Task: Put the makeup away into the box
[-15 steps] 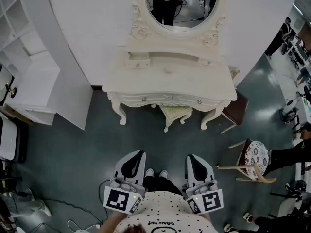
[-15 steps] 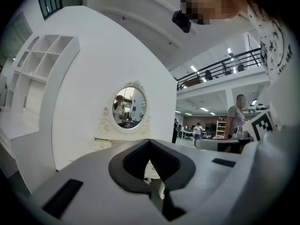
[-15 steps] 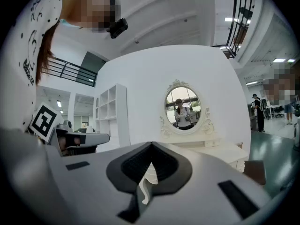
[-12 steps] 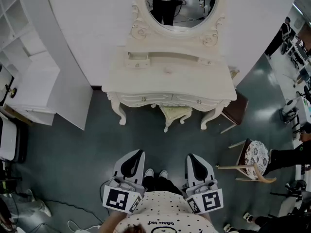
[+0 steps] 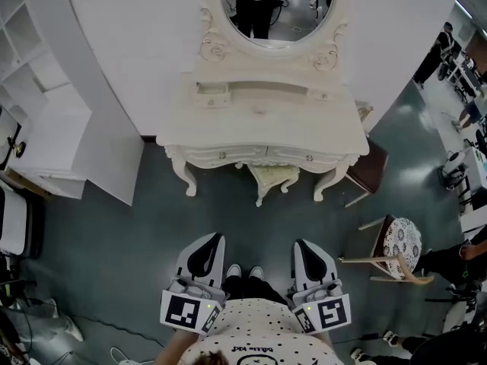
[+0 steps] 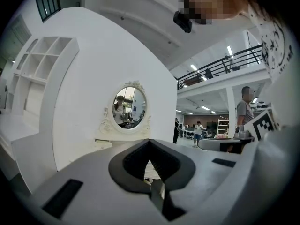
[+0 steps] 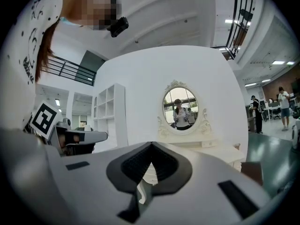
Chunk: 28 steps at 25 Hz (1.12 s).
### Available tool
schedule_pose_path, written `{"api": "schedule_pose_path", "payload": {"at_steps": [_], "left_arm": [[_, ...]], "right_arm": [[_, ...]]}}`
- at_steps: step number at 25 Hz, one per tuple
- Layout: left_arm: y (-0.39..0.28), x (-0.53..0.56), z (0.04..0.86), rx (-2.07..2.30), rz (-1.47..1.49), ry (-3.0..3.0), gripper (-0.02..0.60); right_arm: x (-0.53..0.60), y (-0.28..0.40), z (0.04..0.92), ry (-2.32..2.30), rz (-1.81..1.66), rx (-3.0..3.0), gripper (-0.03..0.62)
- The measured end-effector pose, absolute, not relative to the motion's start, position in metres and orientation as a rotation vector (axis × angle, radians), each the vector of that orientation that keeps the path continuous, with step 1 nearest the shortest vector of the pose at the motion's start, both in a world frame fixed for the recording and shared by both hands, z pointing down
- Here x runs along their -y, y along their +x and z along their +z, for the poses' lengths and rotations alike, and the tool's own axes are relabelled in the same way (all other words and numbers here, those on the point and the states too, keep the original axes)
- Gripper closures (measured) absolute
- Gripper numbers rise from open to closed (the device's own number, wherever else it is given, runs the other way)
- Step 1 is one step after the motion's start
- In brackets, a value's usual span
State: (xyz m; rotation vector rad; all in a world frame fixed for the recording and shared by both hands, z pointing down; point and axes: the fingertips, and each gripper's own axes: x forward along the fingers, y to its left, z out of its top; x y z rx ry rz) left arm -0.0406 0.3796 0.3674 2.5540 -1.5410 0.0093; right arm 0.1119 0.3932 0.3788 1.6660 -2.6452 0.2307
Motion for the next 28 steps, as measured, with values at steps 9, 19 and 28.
{"api": "schedule_pose_path", "payload": {"at_steps": [9, 19, 28], "left_arm": [[-0.022, -0.370, 0.369, 1.556, 0.020, 2.556, 0.577], [-0.007, -0.356, 0.374, 1.586, 0.012, 2.531, 0.577], [-0.025, -0.294, 0.375, 1.559, 0.001, 2.557, 0.577]], "right_arm": [[-0.383, 0.133, 0.376, 1.690, 0.227, 2.682, 0.588], [-0.367, 0.149, 0.392, 1.640, 0.272, 2.677, 0.588], [-0.311, 0.134, 0.392, 1.671, 0.265, 2.660, 0.588]]}}
